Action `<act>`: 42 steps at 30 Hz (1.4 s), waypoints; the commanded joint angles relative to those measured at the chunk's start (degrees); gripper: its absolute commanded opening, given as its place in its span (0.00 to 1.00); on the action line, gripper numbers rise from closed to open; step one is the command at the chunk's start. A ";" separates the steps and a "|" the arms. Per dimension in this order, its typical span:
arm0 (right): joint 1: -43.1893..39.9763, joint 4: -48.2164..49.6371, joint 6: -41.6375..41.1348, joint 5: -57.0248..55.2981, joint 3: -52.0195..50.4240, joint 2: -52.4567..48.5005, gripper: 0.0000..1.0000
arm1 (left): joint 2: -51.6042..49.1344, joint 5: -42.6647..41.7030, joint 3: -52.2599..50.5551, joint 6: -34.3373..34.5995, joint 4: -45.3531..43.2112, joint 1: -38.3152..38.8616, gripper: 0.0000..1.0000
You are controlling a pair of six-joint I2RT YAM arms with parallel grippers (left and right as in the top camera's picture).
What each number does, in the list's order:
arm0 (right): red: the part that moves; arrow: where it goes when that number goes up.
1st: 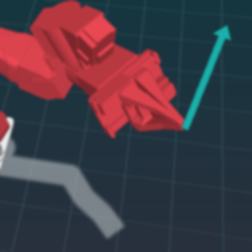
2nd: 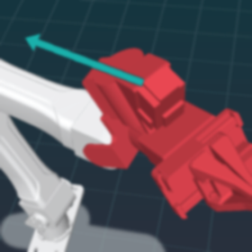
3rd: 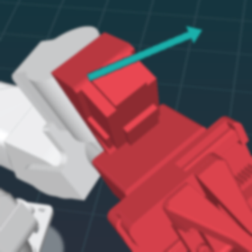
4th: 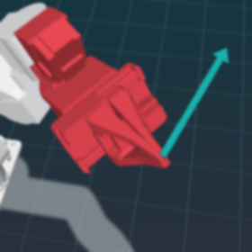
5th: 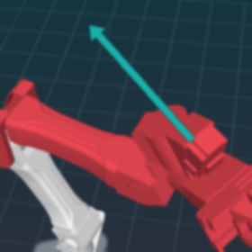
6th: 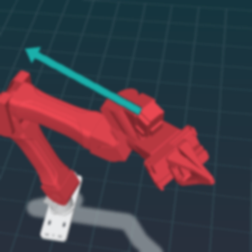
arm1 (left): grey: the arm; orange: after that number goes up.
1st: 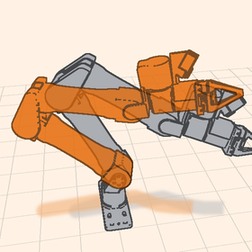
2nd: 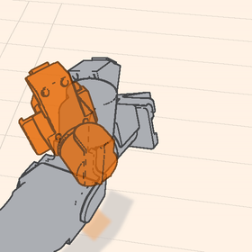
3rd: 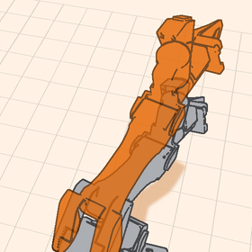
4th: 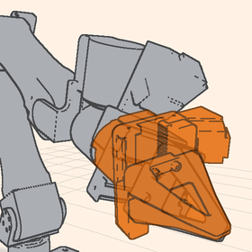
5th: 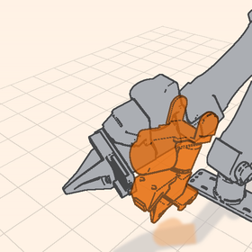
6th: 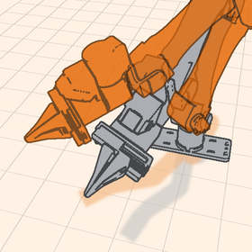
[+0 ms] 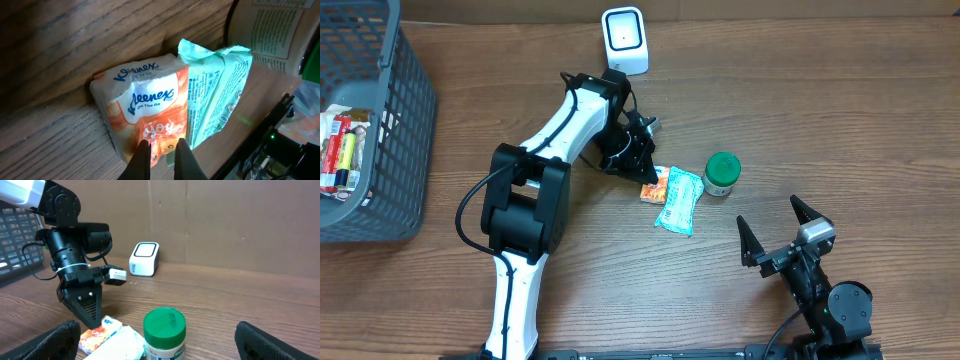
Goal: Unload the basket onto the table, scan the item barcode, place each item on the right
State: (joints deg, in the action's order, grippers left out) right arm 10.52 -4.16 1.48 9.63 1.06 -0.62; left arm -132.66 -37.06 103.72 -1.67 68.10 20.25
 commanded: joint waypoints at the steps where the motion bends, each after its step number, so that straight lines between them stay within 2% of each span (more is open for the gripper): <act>1: -0.04 0.20 -0.20 -0.37 -0.59 0.39 1.00 | -0.42 0.37 -0.76 -0.50 -0.20 0.17 0.04; 12: -0.04 0.17 -0.22 -0.37 -0.59 0.39 1.00 | -0.44 0.44 -3.17 0.13 -2.38 -0.09 0.04; 26: -0.04 0.17 -0.22 -0.37 -0.59 0.39 1.00 | -0.44 7.69 -3.34 0.11 -2.45 -1.05 0.04; 42: -0.04 0.17 -0.22 -0.37 -0.59 0.39 1.00 | -0.44 7.98 -3.37 -0.52 -2.34 -4.79 0.04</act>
State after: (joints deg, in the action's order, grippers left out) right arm 10.55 -4.16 1.48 9.61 1.06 -0.62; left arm -132.66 -32.84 101.49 -1.65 66.00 16.69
